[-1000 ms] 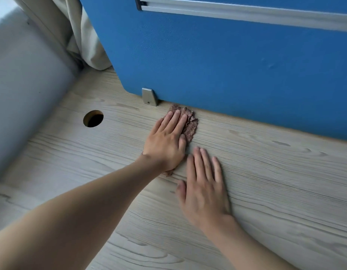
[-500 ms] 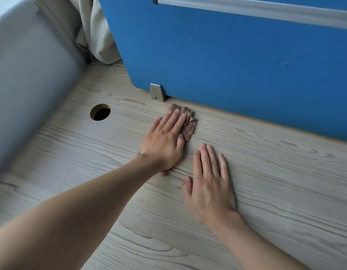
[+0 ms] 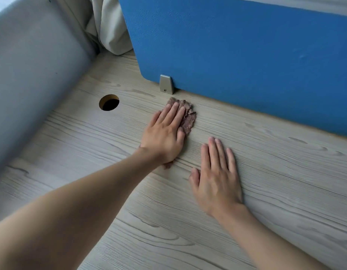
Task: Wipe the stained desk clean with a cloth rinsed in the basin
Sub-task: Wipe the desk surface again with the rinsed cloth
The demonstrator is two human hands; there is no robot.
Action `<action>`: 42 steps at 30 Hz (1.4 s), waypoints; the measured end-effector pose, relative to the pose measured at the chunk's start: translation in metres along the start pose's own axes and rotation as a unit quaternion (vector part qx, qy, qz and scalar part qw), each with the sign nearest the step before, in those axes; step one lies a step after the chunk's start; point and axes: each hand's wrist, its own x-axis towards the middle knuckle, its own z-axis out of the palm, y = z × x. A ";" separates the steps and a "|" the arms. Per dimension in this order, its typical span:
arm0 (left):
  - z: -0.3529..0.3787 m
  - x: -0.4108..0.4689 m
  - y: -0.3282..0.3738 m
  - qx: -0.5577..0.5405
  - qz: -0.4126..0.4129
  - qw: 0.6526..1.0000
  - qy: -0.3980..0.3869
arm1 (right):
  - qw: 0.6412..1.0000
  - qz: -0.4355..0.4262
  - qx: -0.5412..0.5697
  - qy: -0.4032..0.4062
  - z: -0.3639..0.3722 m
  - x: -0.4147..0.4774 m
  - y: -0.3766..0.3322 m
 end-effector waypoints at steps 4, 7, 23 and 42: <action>-0.003 -0.008 0.006 0.007 -0.037 0.999 0.019 | 1.000 0.003 0.004 0.004 0.000 -0.001 0.000; 0.000 -0.044 0.017 0.002 -0.009 1.000 0.009 | 1.000 0.002 0.003 0.013 0.001 0.000 0.000; -0.004 -0.066 -0.007 0.001 0.002 1.000 -0.021 | 1.000 0.003 -0.001 0.008 0.000 0.000 0.000; -0.011 -0.071 -0.019 -0.002 -0.085 0.996 -0.006 | 1.000 0.005 -0.003 0.019 0.002 -0.002 -0.001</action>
